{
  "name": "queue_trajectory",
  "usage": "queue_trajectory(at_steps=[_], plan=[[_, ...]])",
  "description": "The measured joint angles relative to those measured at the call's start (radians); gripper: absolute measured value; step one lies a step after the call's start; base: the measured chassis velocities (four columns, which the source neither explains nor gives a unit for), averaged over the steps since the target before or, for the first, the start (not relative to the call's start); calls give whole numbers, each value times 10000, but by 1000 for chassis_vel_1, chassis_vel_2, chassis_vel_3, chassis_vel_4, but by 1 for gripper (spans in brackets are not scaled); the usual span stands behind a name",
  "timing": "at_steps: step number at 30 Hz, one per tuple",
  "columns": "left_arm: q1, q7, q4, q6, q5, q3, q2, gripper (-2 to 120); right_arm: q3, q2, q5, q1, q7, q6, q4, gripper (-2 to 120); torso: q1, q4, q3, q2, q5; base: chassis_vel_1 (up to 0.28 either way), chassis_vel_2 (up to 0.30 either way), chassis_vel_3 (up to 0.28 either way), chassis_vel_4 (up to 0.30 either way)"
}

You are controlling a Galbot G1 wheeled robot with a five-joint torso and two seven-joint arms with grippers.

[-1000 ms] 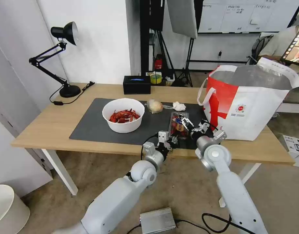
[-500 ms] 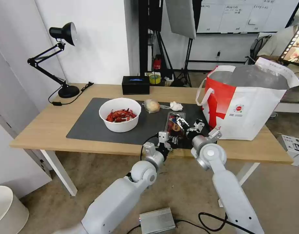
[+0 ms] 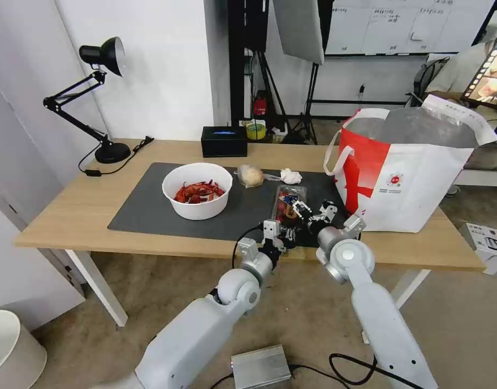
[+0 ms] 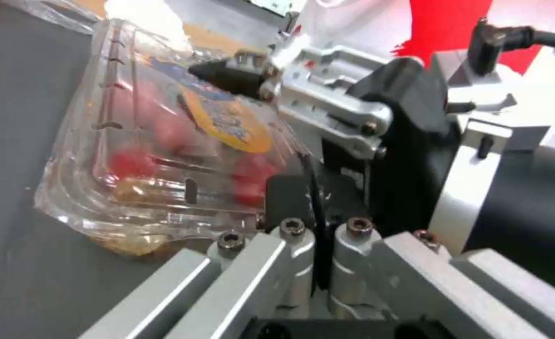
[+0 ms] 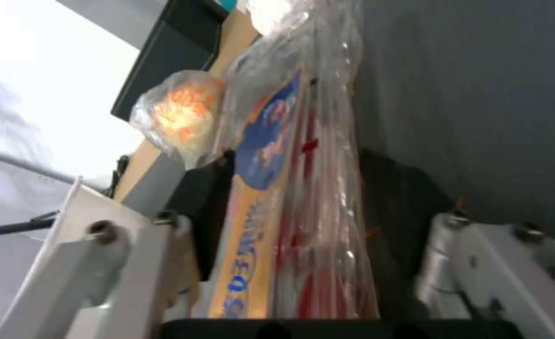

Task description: Pick up the trash from the table and place it into the takeout bag.

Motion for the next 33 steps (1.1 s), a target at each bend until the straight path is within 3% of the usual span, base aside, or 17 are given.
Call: queue_trajectory(at_steps=[2,4,11,15,33], plan=[[15,1,0,-2,-3,-4,-14,0,0,4,-1,2,49,-37,-53,39,0,1,0,0,0,0,0,0,0],[16,2,0,-2,-4,-4,-16,0,-1,5,-1,2,53,-44,-57,37,0,1,1,0,1,0,0,0,0],[55,17,18,19,-6,-3,-32,0,-5,38,15,-22,80,-69,-70,8,0,5,1,0,3,0,0,0,0],[55,19,18,21,-7,-10,-37,0,-2,57,18,-21,80,-60,-66,2,0,0,0,0,1,0,0,0,0],[-39,-58,-480,46,-212,-221,178,0,15,-7,233,-25,115,360,309,1,2,-1,1,-2,-2,0,0,0,0]])
